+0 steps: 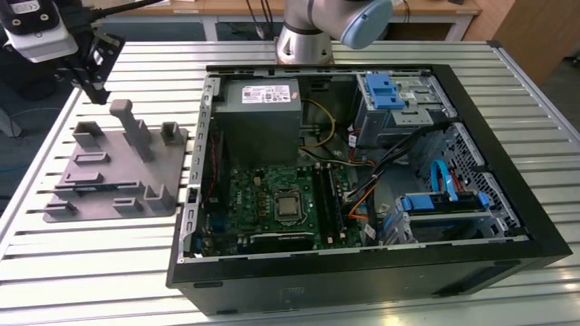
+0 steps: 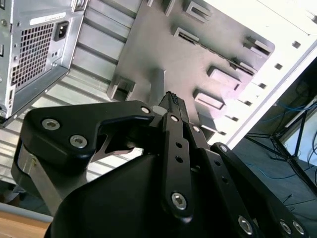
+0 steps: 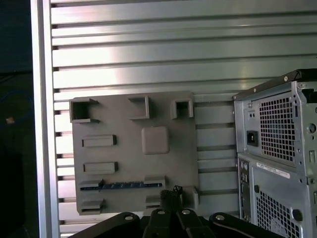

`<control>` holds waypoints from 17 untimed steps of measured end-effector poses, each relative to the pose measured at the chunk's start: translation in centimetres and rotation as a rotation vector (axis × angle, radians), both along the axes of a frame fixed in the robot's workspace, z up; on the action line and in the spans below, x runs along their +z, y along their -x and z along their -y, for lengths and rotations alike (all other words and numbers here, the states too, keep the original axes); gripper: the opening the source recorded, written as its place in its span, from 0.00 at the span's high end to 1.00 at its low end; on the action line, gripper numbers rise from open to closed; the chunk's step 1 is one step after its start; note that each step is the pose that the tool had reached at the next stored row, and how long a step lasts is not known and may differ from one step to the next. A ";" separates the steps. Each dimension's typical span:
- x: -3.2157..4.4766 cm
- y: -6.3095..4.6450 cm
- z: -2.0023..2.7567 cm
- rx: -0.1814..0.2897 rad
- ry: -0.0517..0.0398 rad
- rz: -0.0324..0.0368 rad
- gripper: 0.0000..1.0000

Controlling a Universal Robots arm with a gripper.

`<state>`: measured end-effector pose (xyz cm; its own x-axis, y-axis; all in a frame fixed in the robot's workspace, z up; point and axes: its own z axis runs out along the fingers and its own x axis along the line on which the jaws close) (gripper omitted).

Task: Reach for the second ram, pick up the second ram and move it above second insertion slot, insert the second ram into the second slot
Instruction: 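Reach for the second ram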

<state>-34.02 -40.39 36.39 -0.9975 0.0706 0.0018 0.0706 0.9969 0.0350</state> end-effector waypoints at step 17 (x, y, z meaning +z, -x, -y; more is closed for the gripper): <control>-2.48 1.3 0.50 0.000 0.0000 0.0000 0.90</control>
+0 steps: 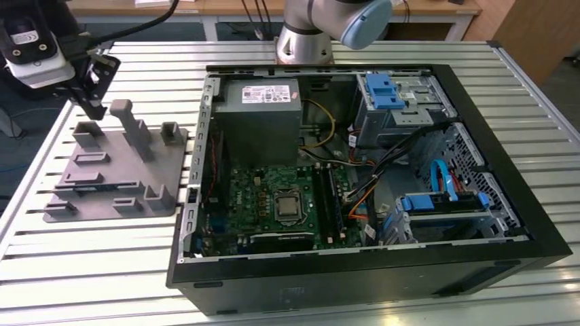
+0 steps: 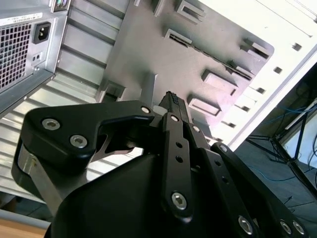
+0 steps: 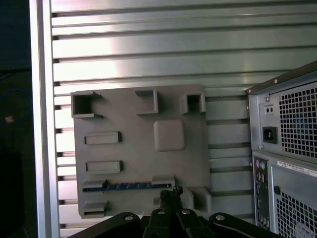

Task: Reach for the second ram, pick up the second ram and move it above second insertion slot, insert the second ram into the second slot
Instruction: 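Reach for the second ram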

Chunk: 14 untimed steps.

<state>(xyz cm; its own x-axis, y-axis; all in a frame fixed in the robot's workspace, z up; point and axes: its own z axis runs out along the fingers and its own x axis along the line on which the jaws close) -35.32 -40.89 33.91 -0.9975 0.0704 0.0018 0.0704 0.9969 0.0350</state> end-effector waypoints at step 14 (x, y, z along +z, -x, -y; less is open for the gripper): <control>-1.88 0.5 0.21 0.000 0.0000 0.0000 0.90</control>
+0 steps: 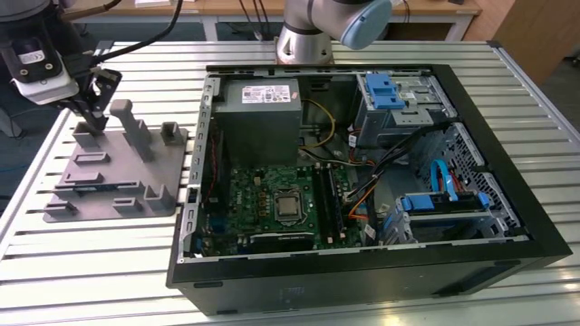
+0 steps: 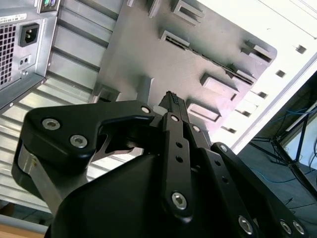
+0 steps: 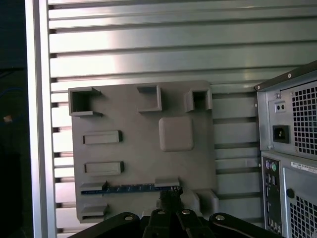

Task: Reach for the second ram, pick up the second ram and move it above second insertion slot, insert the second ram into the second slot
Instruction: 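Reach for the second ram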

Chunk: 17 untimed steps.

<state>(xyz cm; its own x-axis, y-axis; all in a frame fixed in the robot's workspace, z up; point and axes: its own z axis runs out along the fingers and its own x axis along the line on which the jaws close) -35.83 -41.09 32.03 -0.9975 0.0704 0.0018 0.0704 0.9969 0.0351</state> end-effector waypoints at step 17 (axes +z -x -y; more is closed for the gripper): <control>-2.50 0.6 0.17 0.000 0.0000 0.0000 0.90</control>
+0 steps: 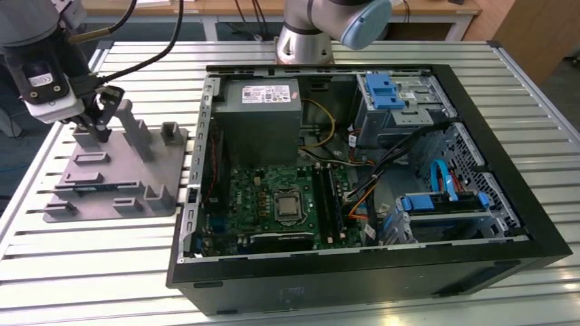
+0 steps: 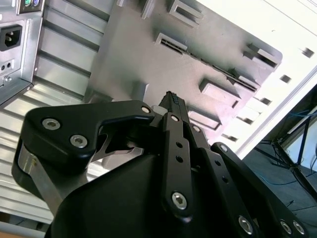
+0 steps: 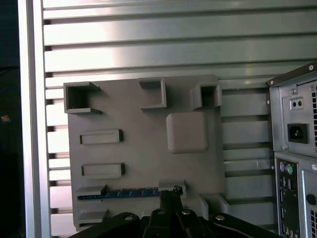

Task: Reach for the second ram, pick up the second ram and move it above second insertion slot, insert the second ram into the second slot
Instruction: 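Reach for the second ram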

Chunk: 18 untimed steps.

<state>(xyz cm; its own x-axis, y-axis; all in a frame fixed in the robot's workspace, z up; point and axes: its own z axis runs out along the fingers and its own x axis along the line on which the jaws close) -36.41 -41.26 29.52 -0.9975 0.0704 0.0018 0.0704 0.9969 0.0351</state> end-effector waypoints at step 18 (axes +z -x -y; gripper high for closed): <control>-2.58 0.5 0.12 0.000 0.0000 0.0000 0.90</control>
